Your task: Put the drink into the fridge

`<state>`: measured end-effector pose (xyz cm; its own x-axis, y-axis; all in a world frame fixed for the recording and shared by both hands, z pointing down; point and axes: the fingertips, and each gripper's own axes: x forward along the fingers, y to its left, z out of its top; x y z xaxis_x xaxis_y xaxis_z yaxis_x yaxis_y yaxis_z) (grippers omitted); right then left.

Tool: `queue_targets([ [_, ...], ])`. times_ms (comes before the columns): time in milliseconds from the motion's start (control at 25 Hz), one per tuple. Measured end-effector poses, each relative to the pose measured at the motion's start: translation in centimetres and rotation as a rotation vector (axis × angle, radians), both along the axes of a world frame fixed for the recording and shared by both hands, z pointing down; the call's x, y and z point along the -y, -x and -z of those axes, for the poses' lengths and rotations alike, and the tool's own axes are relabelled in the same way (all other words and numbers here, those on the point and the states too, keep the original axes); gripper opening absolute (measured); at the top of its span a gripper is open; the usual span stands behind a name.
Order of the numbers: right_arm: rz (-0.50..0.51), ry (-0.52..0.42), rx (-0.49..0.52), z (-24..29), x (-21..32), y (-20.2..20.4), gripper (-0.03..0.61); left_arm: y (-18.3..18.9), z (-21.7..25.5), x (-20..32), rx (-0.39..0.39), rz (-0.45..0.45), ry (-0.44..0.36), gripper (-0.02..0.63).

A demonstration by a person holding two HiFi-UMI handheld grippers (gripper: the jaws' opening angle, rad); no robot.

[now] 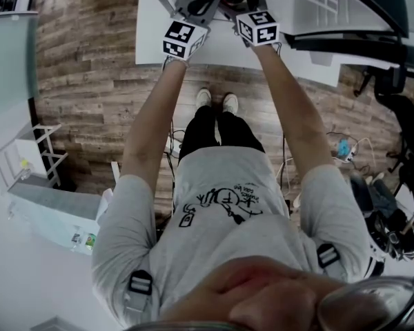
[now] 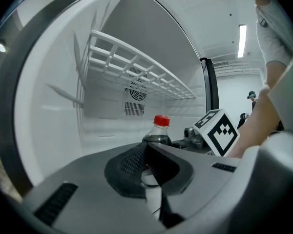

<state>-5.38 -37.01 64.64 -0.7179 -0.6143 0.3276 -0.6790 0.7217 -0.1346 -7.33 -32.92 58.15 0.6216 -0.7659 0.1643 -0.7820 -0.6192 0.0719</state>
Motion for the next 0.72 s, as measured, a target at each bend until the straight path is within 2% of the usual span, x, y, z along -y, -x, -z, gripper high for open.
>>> queue_targets([
  [720, 0.026, -0.021, -0.069, 2.3, -4.2, -3.8, 0.374, -0.6, 0.7, -3.7, -0.029, -0.024, 0.024, 0.002],
])
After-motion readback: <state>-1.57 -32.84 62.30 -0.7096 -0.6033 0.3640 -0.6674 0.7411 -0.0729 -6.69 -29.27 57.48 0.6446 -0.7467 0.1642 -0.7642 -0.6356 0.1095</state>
